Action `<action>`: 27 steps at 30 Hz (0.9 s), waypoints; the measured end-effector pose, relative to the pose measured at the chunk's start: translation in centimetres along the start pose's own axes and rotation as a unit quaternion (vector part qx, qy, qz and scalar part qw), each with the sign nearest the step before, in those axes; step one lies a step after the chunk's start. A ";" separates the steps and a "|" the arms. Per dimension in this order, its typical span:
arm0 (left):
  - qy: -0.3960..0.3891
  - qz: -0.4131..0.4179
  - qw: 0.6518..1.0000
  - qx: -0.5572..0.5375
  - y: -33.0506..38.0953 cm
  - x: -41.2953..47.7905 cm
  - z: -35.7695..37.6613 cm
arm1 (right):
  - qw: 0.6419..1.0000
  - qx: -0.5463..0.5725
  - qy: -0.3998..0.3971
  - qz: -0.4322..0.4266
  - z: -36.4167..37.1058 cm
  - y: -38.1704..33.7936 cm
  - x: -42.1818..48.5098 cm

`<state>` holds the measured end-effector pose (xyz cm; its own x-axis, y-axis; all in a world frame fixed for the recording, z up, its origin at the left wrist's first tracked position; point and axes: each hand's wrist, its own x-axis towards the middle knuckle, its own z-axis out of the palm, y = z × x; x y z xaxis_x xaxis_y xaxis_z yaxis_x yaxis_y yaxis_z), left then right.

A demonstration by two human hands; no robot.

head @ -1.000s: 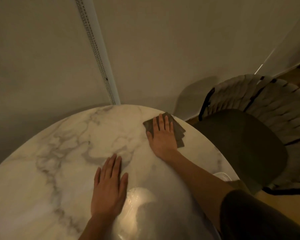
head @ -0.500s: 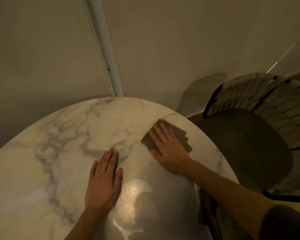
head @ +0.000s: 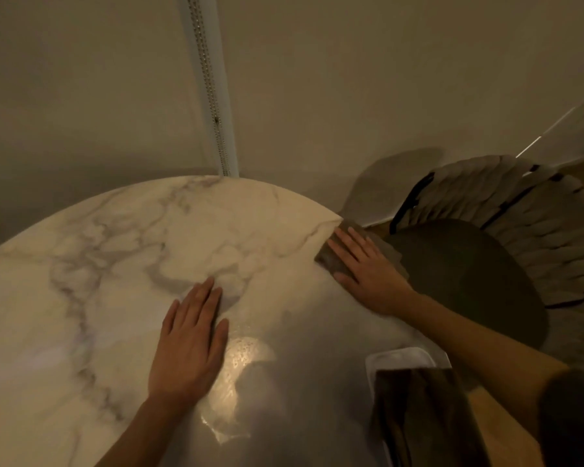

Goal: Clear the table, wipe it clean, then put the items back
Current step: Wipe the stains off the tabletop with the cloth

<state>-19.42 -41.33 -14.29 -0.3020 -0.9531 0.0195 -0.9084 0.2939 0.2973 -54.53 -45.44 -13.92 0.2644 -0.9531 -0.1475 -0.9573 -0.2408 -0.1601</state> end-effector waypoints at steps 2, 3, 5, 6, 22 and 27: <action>-0.003 -0.002 1.000 -0.005 0.1 0.1 -0.2 | 0.993 0.018 0.032 0.112 0.5 -1.6 3.1; -0.005 -0.002 1.000 -0.008 0.1 0.1 -0.3 | 0.988 0.020 0.044 0.147 0.9 -3.3 4.4; -0.008 -0.001 1.000 -0.009 0.1 0.0 -0.4 | 0.989 0.010 0.055 0.137 1.4 -7.5 6.1; -0.009 -0.003 1.000 -0.011 0.1 0.0 -0.4 | 0.994 0.008 0.050 0.093 1.8 -9.5 6.4; 0.018 0.004 0.997 -0.079 -0.2 -0.3 -0.4 | 0.997 0.039 0.057 -0.038 3.0 -14.4 4.3; 0.044 0.023 0.991 -0.128 -4.6 0.3 -3.1 | 0.998 0.011 0.033 -0.051 2.5 -10.9 1.1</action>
<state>-14.46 -43.17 -12.73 -0.3047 -0.9451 0.1180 -0.7882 0.3198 0.5258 -43.49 -43.43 -14.75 0.3506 -0.9343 -0.0645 -0.9231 -0.3331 -0.1922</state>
